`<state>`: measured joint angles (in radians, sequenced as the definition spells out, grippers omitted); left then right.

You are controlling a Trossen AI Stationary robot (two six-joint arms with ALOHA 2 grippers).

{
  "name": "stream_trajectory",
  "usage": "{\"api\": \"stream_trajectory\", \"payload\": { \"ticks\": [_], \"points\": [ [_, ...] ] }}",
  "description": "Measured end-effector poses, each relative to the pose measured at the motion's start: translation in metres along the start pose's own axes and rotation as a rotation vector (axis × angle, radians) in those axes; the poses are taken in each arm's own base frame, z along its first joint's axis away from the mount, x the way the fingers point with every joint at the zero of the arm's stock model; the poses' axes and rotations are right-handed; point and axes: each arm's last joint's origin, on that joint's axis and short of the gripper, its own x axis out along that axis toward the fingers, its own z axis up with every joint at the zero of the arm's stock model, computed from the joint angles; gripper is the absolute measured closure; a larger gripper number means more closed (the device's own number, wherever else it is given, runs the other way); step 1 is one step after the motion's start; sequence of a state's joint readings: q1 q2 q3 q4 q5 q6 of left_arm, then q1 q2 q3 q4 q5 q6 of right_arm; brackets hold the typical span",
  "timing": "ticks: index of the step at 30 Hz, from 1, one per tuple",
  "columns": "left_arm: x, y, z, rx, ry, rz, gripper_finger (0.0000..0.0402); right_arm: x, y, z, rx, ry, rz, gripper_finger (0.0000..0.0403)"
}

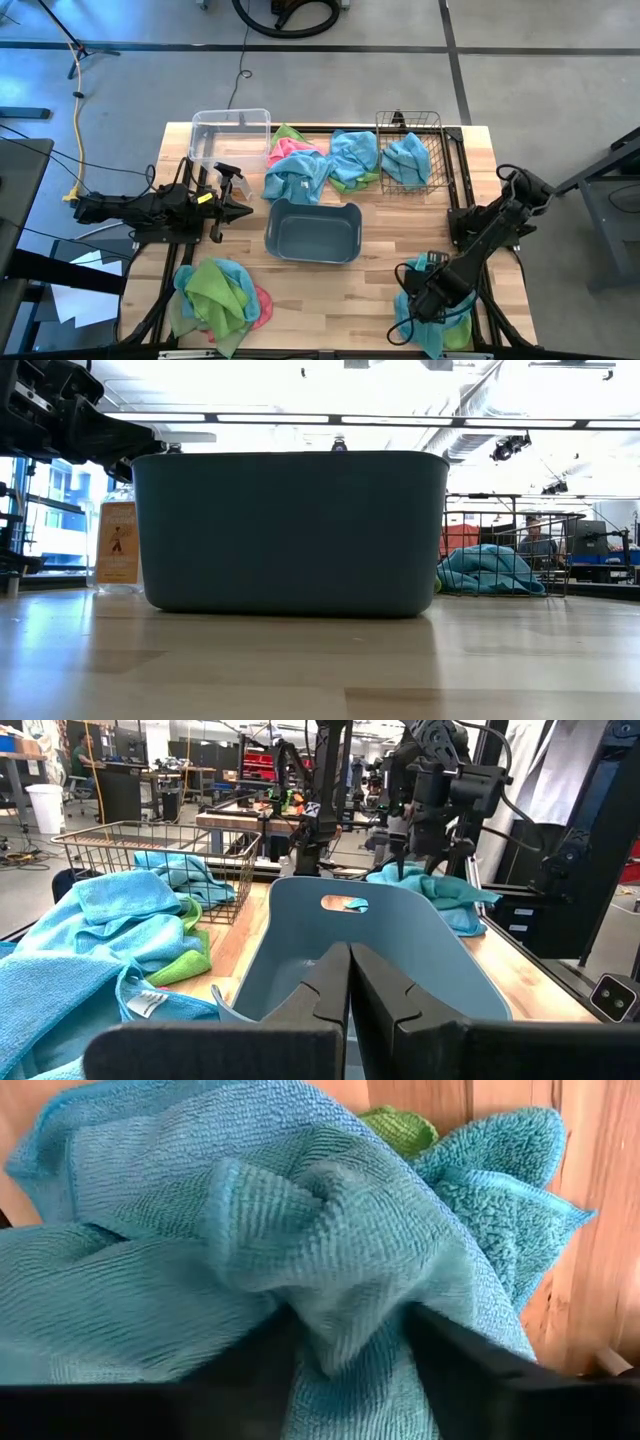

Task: Sort microfiber towel by color & place in baskets
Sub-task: Put the blue microfiber cloth into the gold wire basket

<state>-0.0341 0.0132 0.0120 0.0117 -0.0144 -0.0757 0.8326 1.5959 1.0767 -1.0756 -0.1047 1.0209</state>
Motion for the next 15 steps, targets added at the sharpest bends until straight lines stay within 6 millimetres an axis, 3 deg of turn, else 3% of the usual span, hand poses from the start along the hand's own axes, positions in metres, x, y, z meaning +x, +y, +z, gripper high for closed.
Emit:
{"api": "stream_trajectory", "payload": {
  "ticks": [3,4,9,15],
  "points": [
    [0.000,0.000,0.000,0.000,0.000,0.000,0.0401,0.000,0.000,0.000,-0.001,0.007,0.007,0.0365],
    [0.000,0.000,0.000,0.000,-0.001,0.000,0.0402,-0.001,0.001,0.000,-0.007,0.007,0.014,0.0382],
    [0.000,0.000,0.000,0.000,0.000,0.000,0.0402,-0.011,-0.002,-0.003,0.009,-0.016,0.062,0.0390],
    [0.000,0.000,0.000,0.000,0.000,0.000,0.0402,-0.038,-0.013,-0.013,0.016,-0.074,0.165,0.0399]
  ]
}}
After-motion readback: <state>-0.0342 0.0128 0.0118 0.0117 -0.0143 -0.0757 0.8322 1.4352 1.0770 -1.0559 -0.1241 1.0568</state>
